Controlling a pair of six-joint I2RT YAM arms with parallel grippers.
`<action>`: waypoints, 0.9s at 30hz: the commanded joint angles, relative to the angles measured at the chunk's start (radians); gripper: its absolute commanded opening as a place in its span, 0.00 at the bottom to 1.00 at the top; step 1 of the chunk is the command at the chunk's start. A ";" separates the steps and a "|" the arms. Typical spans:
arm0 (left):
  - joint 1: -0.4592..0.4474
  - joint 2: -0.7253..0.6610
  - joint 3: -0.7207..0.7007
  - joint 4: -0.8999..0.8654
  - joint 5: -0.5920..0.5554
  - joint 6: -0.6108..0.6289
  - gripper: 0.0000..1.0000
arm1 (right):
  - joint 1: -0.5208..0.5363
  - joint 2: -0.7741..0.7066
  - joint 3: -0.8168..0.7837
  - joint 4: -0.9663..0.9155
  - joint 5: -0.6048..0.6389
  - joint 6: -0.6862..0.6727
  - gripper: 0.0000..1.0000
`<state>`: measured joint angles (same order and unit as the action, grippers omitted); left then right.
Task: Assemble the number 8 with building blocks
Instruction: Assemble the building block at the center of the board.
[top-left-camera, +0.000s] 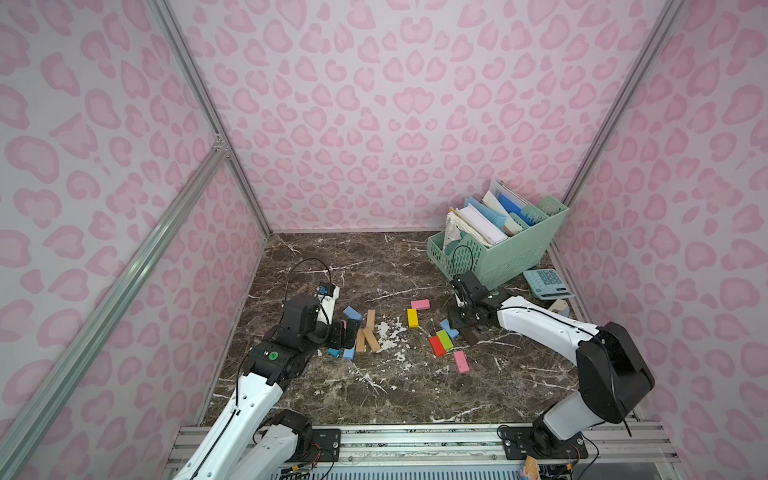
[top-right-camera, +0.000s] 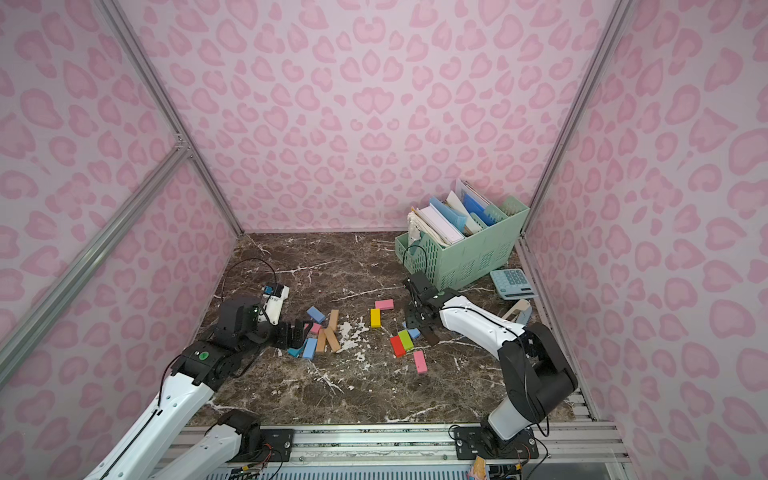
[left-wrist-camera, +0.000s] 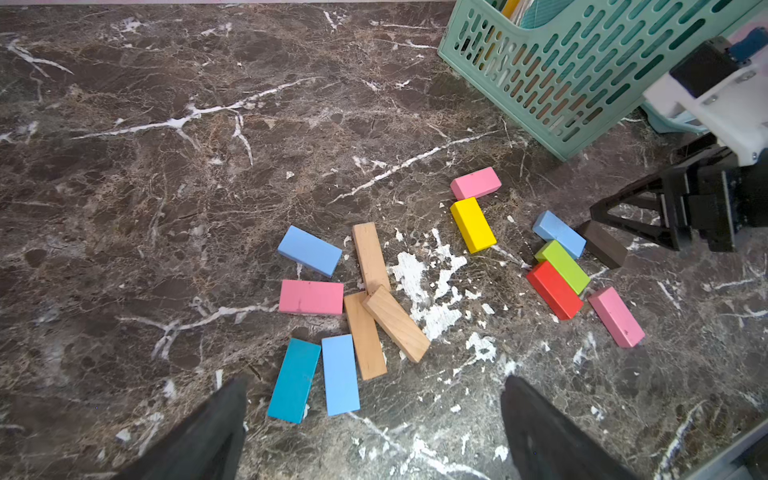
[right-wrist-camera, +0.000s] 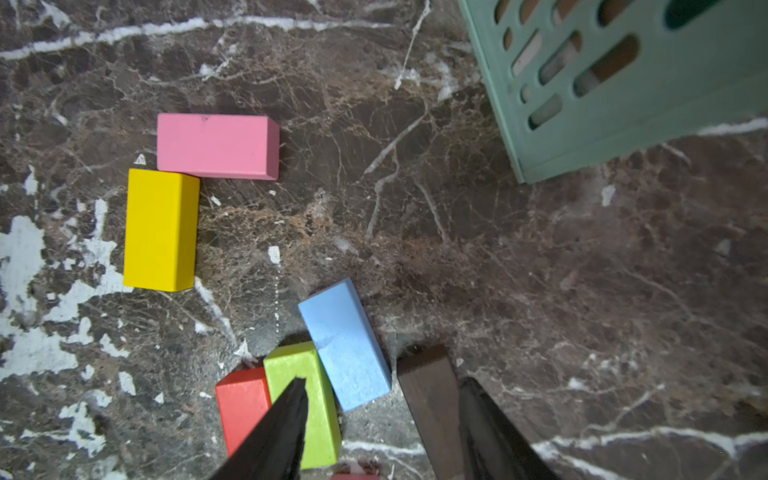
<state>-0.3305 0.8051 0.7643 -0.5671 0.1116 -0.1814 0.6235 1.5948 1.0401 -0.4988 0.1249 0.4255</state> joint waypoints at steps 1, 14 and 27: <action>0.001 -0.001 0.000 0.008 0.006 0.003 0.98 | -0.002 0.033 0.024 -0.016 0.027 -0.099 0.56; -0.002 -0.002 0.001 0.008 0.005 0.003 0.98 | 0.002 0.110 0.029 -0.002 -0.039 -0.229 0.54; -0.001 0.000 0.000 0.006 0.005 0.003 0.98 | 0.028 0.162 0.033 -0.009 -0.007 -0.246 0.45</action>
<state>-0.3321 0.8051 0.7643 -0.5671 0.1146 -0.1814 0.6514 1.7462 1.0702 -0.4923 0.0952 0.1825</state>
